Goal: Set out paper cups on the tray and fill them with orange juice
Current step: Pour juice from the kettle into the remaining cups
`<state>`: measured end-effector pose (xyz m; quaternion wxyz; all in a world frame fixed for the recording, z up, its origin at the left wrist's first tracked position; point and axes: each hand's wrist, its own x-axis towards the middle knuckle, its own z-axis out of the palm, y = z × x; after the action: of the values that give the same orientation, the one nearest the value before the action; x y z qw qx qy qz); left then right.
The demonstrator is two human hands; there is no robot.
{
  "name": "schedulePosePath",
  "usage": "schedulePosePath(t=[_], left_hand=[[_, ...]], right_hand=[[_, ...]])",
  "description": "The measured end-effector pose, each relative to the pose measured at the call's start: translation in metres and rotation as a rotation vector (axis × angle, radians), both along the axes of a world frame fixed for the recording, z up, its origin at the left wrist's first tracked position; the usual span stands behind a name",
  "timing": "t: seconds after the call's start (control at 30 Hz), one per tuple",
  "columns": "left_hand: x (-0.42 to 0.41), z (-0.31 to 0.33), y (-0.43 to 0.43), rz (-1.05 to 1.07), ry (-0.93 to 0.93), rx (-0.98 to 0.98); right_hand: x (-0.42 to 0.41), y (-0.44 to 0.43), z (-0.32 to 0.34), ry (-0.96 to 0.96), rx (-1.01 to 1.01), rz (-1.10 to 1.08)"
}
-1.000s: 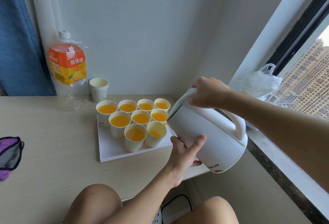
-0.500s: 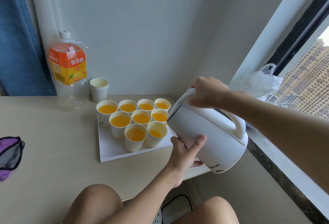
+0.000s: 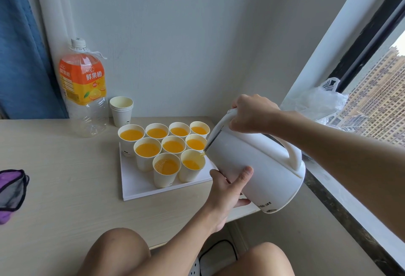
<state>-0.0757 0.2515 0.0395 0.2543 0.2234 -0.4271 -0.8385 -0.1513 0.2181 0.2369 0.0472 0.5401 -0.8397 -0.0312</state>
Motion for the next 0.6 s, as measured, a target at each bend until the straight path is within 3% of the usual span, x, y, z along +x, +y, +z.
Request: schedulePosePath(t=[0.6], left_hand=[[-0.0028,-0.0025,-0.001,-0.002,0.004,0.014]], right_hand=[[-0.0003,-0.0024,-0.0014,0.013,0.004,0.011]])
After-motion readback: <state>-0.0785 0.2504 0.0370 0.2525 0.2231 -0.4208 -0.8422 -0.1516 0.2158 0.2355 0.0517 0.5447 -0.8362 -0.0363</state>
